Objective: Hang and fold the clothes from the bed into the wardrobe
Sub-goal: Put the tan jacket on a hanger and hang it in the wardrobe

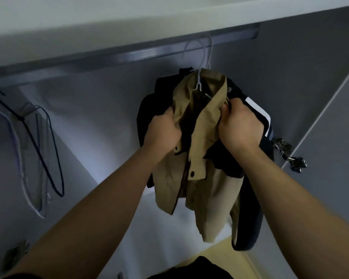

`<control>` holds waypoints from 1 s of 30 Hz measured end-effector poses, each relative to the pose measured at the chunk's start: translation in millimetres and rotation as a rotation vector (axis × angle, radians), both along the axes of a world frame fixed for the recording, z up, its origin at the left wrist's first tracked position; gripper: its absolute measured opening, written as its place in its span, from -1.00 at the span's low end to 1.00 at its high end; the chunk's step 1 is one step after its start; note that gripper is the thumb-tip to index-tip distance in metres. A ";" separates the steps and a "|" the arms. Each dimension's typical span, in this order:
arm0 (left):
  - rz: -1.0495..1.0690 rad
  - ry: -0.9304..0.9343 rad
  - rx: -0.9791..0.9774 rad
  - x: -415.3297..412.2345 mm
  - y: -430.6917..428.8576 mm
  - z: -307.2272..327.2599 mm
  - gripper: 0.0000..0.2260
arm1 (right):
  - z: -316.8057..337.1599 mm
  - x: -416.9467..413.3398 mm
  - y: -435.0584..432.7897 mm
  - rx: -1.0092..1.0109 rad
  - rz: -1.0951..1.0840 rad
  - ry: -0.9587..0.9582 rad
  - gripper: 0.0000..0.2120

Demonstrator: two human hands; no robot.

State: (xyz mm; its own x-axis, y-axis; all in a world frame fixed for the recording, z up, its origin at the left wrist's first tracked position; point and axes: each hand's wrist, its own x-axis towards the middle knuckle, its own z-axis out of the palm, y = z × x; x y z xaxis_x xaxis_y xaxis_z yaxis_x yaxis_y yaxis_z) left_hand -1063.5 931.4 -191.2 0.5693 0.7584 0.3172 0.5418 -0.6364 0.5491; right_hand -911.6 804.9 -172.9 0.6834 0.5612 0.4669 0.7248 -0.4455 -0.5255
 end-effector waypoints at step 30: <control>-0.009 -0.126 -0.453 -13.2 55.6 -50.3 -0.65 | -39.4 2.1 54.6 0.152 0.009 -0.311 -0.72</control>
State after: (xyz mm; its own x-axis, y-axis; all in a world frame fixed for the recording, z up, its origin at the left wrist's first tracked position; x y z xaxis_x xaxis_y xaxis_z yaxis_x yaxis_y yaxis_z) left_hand -1076.8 987.0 -241.5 0.5553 0.8314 0.0221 0.4487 -0.3219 0.8337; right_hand -909.5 859.6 -212.3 0.4902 0.4749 0.7309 0.8645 -0.3718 -0.3383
